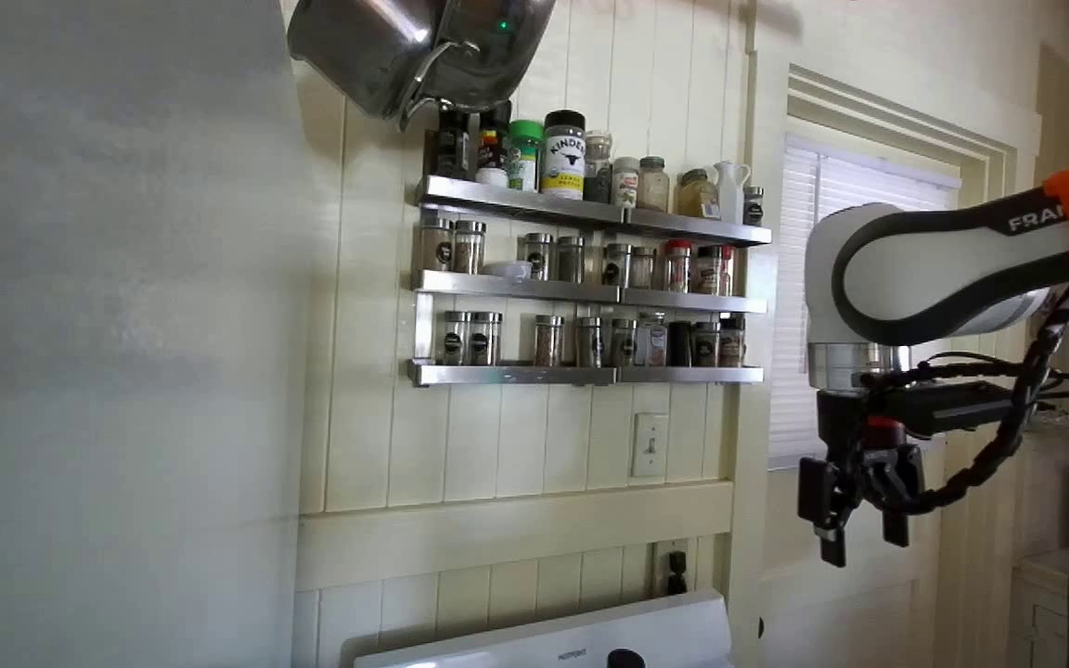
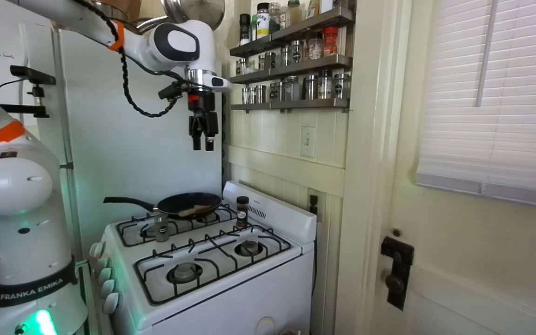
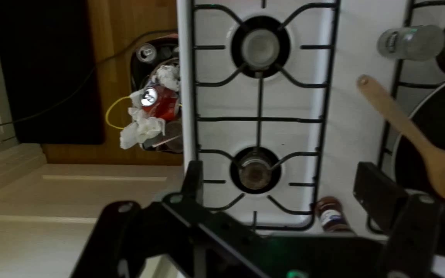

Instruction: Put the spice bottle on the bottle shelf

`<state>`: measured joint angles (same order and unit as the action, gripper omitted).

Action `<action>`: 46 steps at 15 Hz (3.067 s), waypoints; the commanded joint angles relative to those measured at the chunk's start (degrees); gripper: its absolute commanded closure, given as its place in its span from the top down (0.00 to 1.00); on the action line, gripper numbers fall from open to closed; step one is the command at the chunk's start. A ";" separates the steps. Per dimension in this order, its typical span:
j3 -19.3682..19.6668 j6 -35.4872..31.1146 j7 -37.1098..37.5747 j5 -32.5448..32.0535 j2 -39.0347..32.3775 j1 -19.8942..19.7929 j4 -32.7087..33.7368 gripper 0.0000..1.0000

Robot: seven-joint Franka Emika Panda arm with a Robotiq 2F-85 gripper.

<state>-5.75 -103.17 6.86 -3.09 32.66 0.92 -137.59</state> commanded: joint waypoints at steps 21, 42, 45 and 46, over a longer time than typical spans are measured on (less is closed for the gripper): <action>-9.13 -5.12 10.55 24.24 -13.88 10.80 -5.55 1.00; -9.99 -12.38 16.94 22.56 -27.85 11.09 -6.36 1.00; -9.90 -13.22 17.01 22.94 -30.35 11.33 -6.34 1.00; -9.86 -13.46 17.03 22.82 -31.06 11.39 -6.31 1.00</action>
<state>-16.04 -114.35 24.08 20.16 3.76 11.39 -143.31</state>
